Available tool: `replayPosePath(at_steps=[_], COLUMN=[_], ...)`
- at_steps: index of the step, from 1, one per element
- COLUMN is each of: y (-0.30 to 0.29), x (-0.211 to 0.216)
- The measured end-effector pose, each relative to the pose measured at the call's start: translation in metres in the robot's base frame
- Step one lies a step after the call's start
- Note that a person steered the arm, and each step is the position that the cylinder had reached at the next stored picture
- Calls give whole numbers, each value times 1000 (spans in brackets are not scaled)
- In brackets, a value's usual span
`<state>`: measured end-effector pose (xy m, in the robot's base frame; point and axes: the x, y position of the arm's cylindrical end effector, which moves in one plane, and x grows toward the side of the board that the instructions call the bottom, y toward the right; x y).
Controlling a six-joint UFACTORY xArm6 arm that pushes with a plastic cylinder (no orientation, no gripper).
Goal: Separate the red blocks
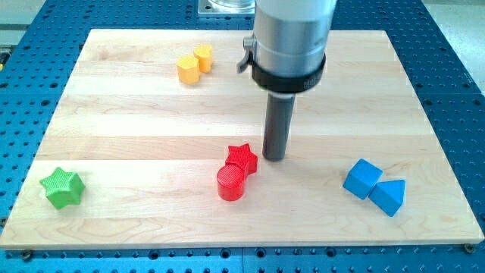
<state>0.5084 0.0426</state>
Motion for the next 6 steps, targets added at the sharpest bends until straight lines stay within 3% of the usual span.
replayPosePath(at_steps=[1, 2, 3, 4, 5, 6], y=[-50, -61, -9, -38, -113, -138], x=[2, 3, 23, 36, 37, 14])
